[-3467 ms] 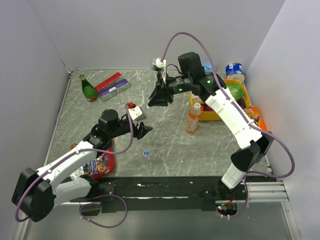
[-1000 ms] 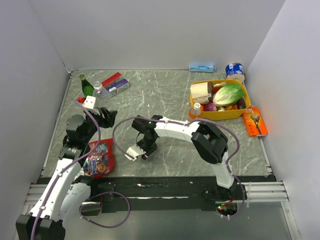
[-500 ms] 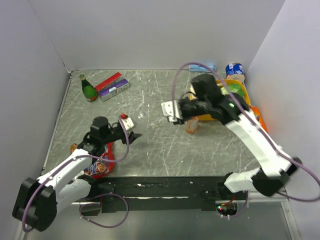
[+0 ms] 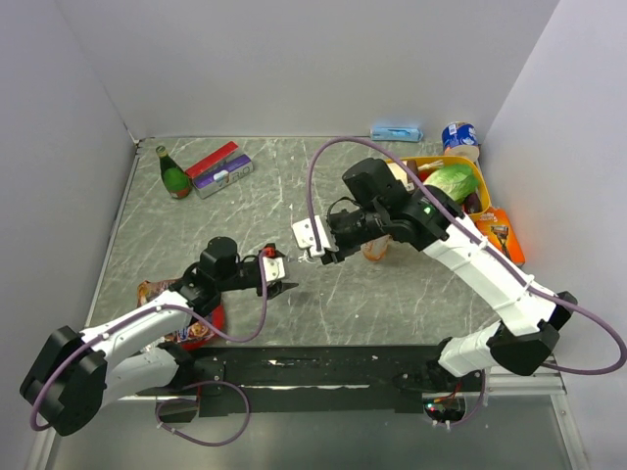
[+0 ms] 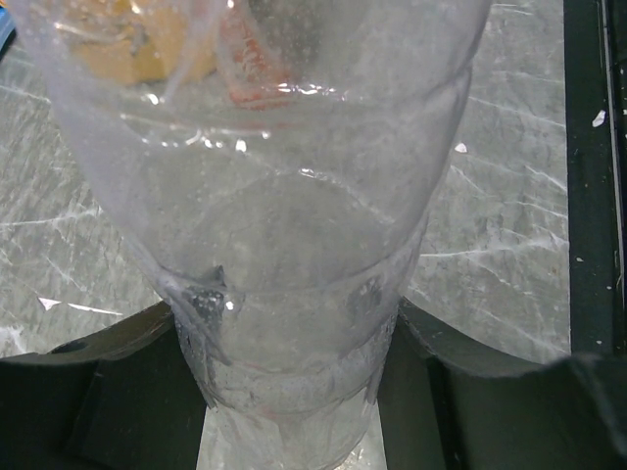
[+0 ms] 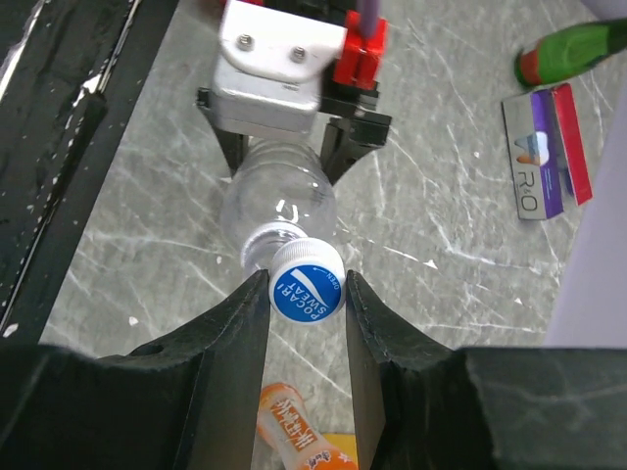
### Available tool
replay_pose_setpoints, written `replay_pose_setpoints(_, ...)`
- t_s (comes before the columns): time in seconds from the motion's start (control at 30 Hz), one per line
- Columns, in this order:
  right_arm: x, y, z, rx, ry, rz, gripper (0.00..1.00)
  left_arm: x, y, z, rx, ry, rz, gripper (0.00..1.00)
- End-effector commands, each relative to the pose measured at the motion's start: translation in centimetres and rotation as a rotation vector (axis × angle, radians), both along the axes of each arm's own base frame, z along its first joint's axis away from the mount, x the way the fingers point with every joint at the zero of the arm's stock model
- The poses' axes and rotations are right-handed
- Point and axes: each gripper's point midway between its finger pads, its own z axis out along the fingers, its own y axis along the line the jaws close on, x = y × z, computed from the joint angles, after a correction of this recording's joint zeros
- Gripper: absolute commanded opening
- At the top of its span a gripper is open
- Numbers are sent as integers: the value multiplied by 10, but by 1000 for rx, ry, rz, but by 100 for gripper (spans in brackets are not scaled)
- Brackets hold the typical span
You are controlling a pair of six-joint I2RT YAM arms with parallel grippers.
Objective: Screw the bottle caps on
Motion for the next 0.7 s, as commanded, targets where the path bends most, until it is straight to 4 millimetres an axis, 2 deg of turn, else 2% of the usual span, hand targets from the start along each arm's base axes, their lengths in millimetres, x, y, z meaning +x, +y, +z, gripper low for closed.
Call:
replay_pose_setpoints(0.0, -9, -4, 5, -16, -13, 42, 25, 6, -12, 39, -80, -120, -27, 1)
replay_pose_setpoints(0.33, -13, -13, -6, -82, 35, 27, 25, 12, -11, 46, -115, -140, 12, 1)
replay_pose_setpoints(0.67, -7, -6, -14, -69, 88, -42, 27, 15, -15, 60, -170, -145, 29, 1)
